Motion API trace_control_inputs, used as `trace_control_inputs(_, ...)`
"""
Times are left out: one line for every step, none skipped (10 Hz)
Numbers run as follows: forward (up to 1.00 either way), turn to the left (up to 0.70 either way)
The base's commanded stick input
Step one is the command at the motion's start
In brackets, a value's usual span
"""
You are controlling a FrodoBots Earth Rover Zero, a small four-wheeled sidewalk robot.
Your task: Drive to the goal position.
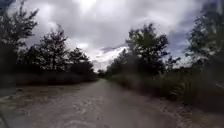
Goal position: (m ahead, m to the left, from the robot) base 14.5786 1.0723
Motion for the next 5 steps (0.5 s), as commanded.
trace_control_inputs(0.45,0.00)
trace_control_inputs(0.45,0.00)
trace_control_inputs(0.45,0.00)
trace_control_inputs(0.45,0.00)
trace_control_inputs(0.45,0.00)
